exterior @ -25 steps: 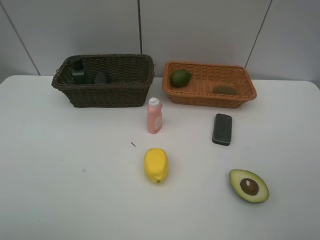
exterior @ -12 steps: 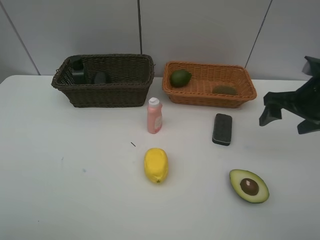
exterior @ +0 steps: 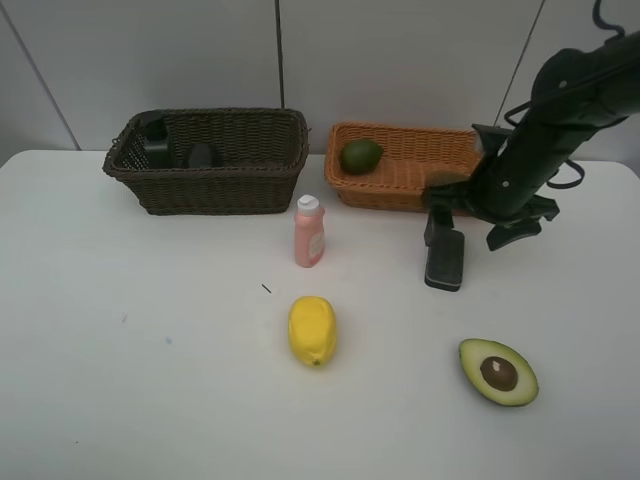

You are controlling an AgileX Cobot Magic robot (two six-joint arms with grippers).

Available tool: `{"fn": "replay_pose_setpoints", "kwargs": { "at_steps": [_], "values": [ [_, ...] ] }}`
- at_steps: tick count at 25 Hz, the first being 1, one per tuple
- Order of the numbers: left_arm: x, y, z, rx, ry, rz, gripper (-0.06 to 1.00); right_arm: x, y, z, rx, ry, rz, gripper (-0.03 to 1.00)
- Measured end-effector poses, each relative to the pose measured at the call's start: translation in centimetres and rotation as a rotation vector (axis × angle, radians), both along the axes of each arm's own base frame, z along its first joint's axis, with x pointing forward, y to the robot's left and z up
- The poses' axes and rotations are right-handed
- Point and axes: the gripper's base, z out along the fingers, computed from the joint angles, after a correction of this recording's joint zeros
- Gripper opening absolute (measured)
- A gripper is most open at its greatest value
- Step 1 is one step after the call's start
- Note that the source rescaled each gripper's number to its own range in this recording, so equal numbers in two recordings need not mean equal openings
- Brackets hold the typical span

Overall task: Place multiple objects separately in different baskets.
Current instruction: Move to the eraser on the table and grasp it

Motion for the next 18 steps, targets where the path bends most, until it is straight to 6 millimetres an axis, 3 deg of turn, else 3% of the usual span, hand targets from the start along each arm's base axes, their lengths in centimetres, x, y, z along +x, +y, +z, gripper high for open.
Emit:
{"fn": "replay_pose_setpoints", "kwargs": {
  "at_steps": [6,18],
  "values": [
    [0.0,0.0,0.0,0.0,-0.001,0.0,0.99,1.4,0.4,-2.3,-0.001,0.039,-0.008,1.0],
    [0.0,0.0,0.0,0.0,-0.001,0.0,0.99,2.4,0.7,-5.1,0.008,0.02,-0.022,1.0]
  ]
}}
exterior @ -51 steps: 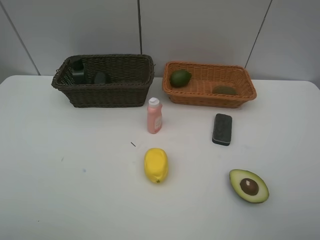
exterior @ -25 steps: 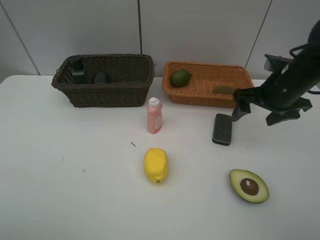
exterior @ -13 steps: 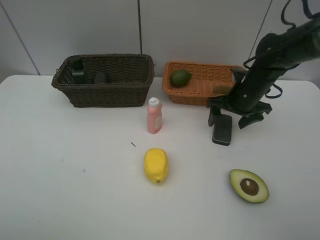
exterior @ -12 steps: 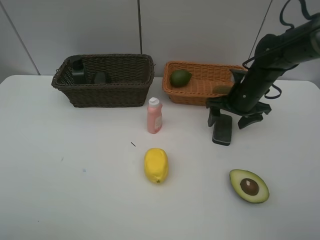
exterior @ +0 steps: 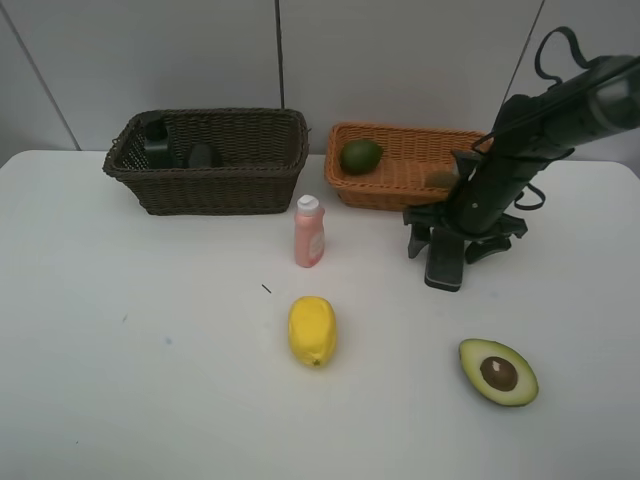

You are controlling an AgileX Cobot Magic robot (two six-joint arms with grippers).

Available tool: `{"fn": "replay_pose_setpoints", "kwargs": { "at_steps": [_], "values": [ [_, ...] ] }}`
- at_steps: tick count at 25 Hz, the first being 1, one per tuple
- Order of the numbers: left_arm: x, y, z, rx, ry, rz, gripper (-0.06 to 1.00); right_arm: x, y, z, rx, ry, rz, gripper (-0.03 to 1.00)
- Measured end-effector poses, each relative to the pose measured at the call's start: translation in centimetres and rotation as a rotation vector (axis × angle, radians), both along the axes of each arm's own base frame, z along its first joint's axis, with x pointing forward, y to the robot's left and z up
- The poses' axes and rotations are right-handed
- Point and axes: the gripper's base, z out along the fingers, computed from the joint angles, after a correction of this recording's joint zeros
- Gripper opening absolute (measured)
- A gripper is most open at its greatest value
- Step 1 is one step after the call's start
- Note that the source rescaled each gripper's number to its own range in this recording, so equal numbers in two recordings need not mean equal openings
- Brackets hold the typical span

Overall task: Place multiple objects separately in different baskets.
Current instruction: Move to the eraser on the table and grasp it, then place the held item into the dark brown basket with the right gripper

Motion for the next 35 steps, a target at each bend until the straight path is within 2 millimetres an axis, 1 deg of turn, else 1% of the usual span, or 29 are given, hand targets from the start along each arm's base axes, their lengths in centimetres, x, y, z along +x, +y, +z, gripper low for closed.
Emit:
{"fn": "replay_pose_setpoints", "kwargs": {
  "at_steps": [5,6,7,8,9,10,11,12,17,20,22,25,26,27,28,29,32,33,35],
  "values": [
    [0.0,0.0,0.0,0.0,0.0,0.0,0.99,0.2,0.0,0.0,0.002,-0.008,0.0,1.0],
    [0.0,0.0,0.0,0.0,0.0,0.0,0.99,0.2,0.0,0.0,0.001,-0.008,0.0,0.97],
    [0.0,0.0,0.0,0.0,0.0,0.0,0.99,0.2,0.0,0.0,-0.001,-0.008,0.002,0.91],
    [0.0,0.0,0.0,0.0,0.0,0.0,0.99,0.2,0.0,-0.1,-0.004,-0.006,0.005,0.79],
    [0.0,0.0,0.0,0.0,0.0,0.0,0.99,0.2,0.0,-0.1,-0.004,-0.008,0.005,0.65],
    [0.0,0.0,0.0,0.0,0.0,0.0,0.99,0.2,0.0,-0.2,-0.005,-0.004,0.006,0.44],
    [0.0,0.0,0.0,0.0,0.0,0.0,0.99,0.2,0.0,-0.2,-0.005,-0.001,0.003,0.37],
    [0.0,0.0,0.0,0.0,0.0,0.0,0.99,0.2,0.0,-0.2,-0.01,-0.001,0.008,0.39],
    [0.0,0.0,0.0,0.0,0.0,0.0,0.99,0.2,-0.1,-0.2,-0.026,0.001,0.023,0.39],
    [0.0,0.0,0.0,0.0,0.0,0.0,0.99,0.0,-0.2,0.4,-0.043,0.002,0.044,0.39],
    [0.0,0.0,0.0,0.0,0.0,0.0,0.99,-0.5,0.0,1.4,-0.059,0.005,0.069,0.39],
    [0.0,0.0,0.0,0.0,0.0,0.0,0.99,-1.1,1.1,5.5,-0.037,-0.101,0.107,0.39],
    [0.0,0.0,0.0,0.0,0.0,0.0,0.99,-1.4,1.8,6.9,-0.023,-0.15,0.125,0.38],
    [0.0,0.0,0.0,0.0,0.0,0.0,0.99,-1.7,2.7,8.7,0.0,-0.222,0.148,0.38],
    [0.0,0.0,0.0,0.0,0.0,0.0,0.99,-2.0,3.7,10.0,0.024,-0.29,0.174,0.38],
    [0.0,0.0,0.0,0.0,0.0,0.0,0.99,-2.2,4.7,10.9,0.046,-0.347,0.197,0.38],
    [0.0,0.0,0.0,0.0,0.0,0.0,0.99,-2.1,8.3,13.0,0.14,-0.513,0.249,0.38],
    [0.0,0.0,0.0,0.0,0.0,0.0,0.99,-1.7,9.3,13.4,0.169,-0.557,0.252,0.38],
    [0.0,0.0,0.0,0.0,0.0,0.0,0.99,-0.2,11.5,14.0,0.23,-0.633,0.245,0.38]
  ]
}}
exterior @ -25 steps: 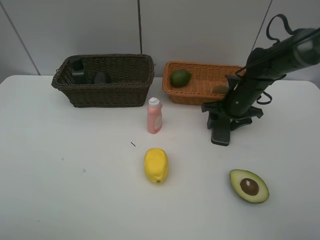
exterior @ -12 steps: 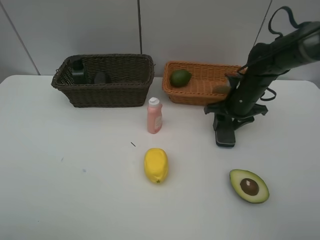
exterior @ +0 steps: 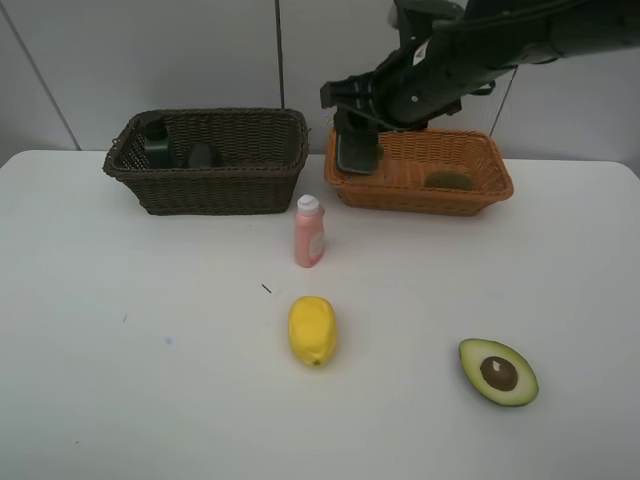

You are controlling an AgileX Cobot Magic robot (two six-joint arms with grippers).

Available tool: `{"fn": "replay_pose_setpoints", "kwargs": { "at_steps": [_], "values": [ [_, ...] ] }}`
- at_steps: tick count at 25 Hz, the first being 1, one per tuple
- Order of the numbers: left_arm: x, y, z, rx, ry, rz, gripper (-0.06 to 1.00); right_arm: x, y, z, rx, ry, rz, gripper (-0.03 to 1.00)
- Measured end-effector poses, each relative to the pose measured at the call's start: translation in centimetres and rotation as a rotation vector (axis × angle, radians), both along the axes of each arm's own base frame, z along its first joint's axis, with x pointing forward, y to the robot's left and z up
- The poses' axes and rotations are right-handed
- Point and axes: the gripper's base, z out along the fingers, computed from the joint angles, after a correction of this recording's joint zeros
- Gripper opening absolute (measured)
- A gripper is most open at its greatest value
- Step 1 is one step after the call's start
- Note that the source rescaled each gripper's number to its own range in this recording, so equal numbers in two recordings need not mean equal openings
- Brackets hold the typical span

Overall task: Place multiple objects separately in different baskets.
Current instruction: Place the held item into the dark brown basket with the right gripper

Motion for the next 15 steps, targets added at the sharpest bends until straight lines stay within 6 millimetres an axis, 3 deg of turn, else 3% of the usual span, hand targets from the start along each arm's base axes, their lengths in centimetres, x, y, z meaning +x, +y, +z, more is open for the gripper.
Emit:
{"fn": "replay_pose_setpoints", "kwargs": {
  "at_steps": [4,9,13,15],
  "values": [
    [0.0,0.0,0.0,0.0,0.0,0.0,0.99,3.6,4.3,-0.1,0.093,-0.114,0.024,0.38],
    [0.0,0.0,0.0,0.0,0.0,0.0,0.99,6.5,9.2,-2.0,0.139,-0.172,0.07,0.38],
    [0.0,0.0,0.0,0.0,0.0,0.0,0.99,7.9,11.1,-4.3,0.134,-0.161,0.085,0.4],
    [0.0,0.0,0.0,0.0,0.0,0.0,0.99,8.2,11.3,-5.3,0.12,-0.133,0.083,0.63]
  ]
}}
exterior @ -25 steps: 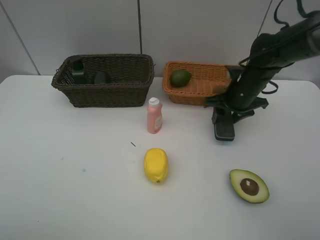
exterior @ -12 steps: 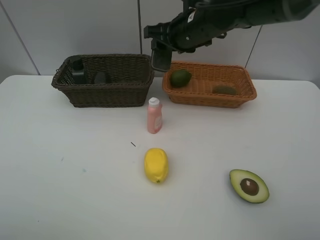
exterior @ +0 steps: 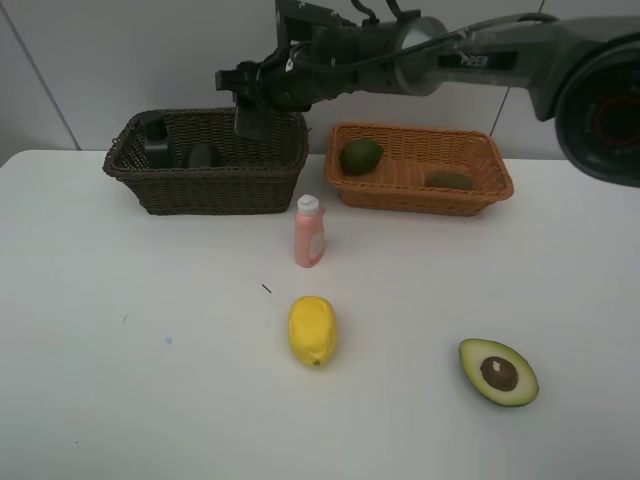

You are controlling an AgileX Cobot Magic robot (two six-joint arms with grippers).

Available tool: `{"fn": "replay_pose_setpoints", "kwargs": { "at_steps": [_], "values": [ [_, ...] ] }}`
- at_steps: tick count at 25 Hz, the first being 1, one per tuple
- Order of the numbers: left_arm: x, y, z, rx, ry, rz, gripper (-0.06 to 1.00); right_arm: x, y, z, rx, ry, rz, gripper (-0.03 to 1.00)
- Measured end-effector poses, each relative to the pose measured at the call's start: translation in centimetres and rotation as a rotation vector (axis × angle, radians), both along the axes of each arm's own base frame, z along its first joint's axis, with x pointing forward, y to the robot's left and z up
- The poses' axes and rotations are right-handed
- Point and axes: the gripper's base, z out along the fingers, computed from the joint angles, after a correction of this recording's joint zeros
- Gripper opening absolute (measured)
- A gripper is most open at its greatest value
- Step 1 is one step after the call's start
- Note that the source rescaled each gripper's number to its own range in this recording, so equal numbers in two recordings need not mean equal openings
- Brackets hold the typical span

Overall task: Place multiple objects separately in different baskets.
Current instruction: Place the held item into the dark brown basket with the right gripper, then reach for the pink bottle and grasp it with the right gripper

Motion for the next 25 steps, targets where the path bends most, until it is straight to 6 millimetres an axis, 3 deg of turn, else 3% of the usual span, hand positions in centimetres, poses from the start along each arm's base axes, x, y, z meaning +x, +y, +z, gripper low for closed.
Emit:
{"fn": "replay_pose_setpoints", "kwargs": {
  "at_steps": [1,2,5,10,16,20,25],
  "values": [
    [0.0,0.0,0.0,0.0,0.0,0.0,0.99,0.0,0.0,-0.4,-0.008,0.018,-0.001,0.78],
    [0.0,0.0,0.0,0.0,0.0,0.0,0.99,0.0,0.0,-0.6,-0.014,0.029,-0.001,0.86],
    [0.0,0.0,0.0,0.0,0.0,0.0,0.99,-0.2,-0.1,-0.2,-0.029,0.055,0.001,0.97],
    [0.0,0.0,0.0,0.0,0.0,0.0,0.99,-1.8,-1.1,3.1,-0.097,0.153,0.012,1.0],
    [0.0,0.0,0.0,0.001,0.0,0.0,0.99,-5.7,-3.8,7.3,-0.287,0.416,0.038,1.0],
    [0.0,0.0,0.0,0.001,0.0,0.0,0.99,-7.3,-4.9,7.2,-0.41,0.59,0.05,1.0],
    [0.0,0.0,0.0,0.001,0.0,0.0,0.99,-7.7,-5.1,6.2,-0.424,0.65,0.033,1.0]
  ]
}}
